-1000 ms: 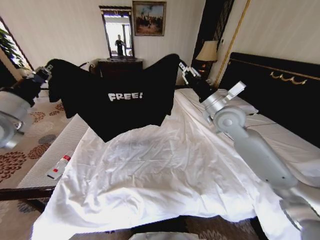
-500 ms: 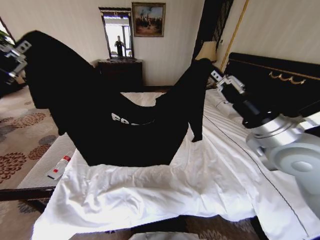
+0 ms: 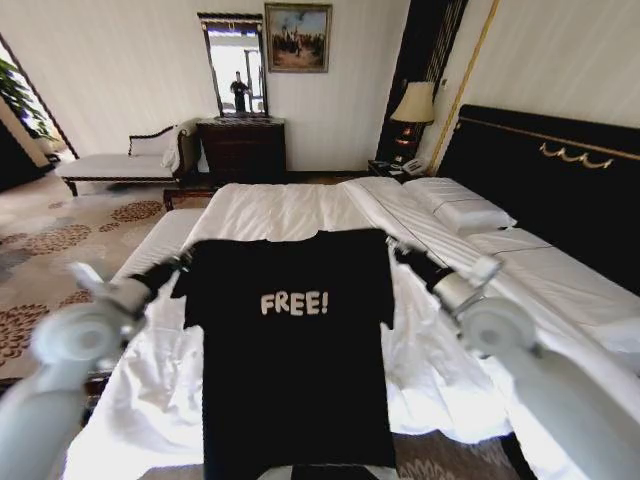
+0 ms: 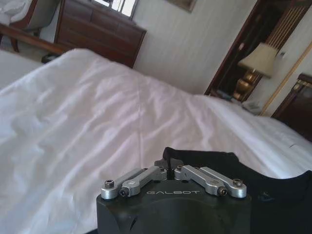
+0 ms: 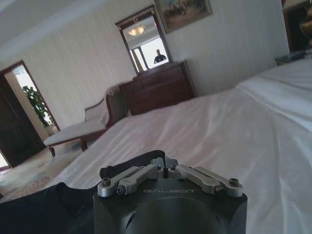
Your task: Fold the clothes on the bed.
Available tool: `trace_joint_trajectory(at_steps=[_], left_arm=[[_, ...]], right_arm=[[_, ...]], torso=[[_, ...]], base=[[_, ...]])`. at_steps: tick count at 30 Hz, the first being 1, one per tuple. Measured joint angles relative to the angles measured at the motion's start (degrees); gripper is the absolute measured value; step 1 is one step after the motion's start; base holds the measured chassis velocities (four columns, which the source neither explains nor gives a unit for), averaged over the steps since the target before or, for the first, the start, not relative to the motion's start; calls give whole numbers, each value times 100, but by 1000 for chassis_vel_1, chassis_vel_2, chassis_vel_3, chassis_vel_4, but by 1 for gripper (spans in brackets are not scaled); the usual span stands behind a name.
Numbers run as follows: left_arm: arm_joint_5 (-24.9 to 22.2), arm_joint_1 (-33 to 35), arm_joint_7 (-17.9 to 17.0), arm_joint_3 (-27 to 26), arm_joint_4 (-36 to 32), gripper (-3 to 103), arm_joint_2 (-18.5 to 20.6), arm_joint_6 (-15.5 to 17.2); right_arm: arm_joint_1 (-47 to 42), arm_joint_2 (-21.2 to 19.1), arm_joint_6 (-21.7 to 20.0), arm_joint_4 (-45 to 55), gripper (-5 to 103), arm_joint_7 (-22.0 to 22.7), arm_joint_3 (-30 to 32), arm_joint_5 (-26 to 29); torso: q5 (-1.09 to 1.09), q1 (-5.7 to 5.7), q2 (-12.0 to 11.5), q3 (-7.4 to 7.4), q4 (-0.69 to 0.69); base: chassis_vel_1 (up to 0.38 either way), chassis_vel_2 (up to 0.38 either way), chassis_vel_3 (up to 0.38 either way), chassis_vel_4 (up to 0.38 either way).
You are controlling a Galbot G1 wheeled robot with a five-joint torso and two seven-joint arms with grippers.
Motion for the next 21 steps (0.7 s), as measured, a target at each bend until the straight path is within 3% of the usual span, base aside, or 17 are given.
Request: trace_joint_trajectory(at_steps=[1,2,6,14,17,21], left_arm=[[339,-155,75,303,363,2,-182,-99],[339,-155,75,303,363,2,-182,-99],[762,-630,147,812,1406,2,-647,-324],[1000,-1119,148,1110,2006,2,-679,-526],[925,-1322,353,1001,2056,2,-757,-749],[1084,-1460,377,1073,2443,2,-849,-743]], right_arm=[[146,148,36,-334,0,1,-232,-55],[146,148,36,-334,0,1,-232,-55],[645,605,230,-1492,0,-108,-730,-331],[1115,857,395,-2335,0,-263,-1016,-673],[1289,985,593,-2506,0,-539,-990,-817],[1430,1088,613,-2896,0,-465,-1090,-1031]], torso=[[2,0,0,0,0],[2,0,0,0,0],[2,2,-1,0,1],[2,-1,1,-2,1],[3,0,1,-2,1],[2,-1,2,-2,2]], base=[[0,0,0,0],[0,0,0,0],[0,0,0,0],[0,0,0,0],[0,0,0,0],[0,0,0,0]])
